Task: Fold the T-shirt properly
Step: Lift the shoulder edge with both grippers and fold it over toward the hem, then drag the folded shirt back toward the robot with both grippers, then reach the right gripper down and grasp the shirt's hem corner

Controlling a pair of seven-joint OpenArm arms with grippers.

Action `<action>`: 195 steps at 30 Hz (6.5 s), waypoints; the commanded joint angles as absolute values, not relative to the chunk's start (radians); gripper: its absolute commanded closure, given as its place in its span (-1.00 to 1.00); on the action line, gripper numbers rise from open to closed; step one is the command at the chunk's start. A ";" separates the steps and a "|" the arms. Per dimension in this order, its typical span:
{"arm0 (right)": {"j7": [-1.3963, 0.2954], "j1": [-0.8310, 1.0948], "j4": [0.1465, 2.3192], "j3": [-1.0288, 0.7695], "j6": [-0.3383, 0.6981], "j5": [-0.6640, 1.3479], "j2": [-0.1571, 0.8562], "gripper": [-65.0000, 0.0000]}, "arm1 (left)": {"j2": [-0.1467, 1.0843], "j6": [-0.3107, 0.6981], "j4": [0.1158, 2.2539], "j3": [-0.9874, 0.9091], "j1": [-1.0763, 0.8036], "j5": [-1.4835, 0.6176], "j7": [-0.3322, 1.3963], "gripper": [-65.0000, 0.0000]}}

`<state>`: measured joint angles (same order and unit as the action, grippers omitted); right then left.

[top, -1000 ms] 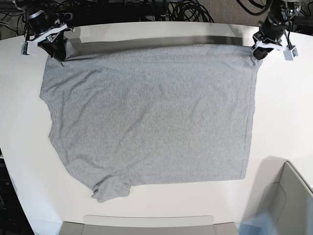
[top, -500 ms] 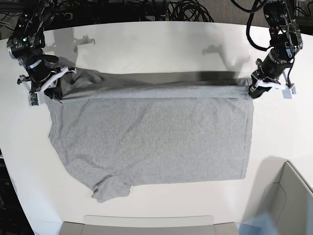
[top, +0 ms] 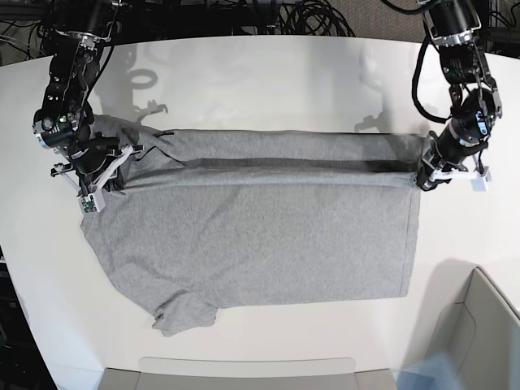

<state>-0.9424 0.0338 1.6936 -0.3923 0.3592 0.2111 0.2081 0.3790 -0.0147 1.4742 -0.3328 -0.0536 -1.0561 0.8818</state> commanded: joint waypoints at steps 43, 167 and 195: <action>-0.707 -0.203 1.501 -0.355 0.354 0.206 0.234 0.18 | 0.383 -0.012 1.454 -0.291 0.142 -0.849 0.860 0.68; -0.771 0.507 1.885 -0.538 0.506 0.360 0.366 1.00 | 0.452 -0.001 1.877 -0.460 -0.591 -0.745 1.050 1.00; -0.667 -0.341 0.955 -0.111 0.504 -0.015 0.268 1.00 | 0.384 -0.001 1.899 -0.496 -0.314 -0.742 1.167 1.00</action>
<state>-0.5972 -0.3458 0.9627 -0.1116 0.4931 0.0193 0.2554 0.3668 -0.0010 1.8828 -0.4904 -0.3191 -0.7364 1.1786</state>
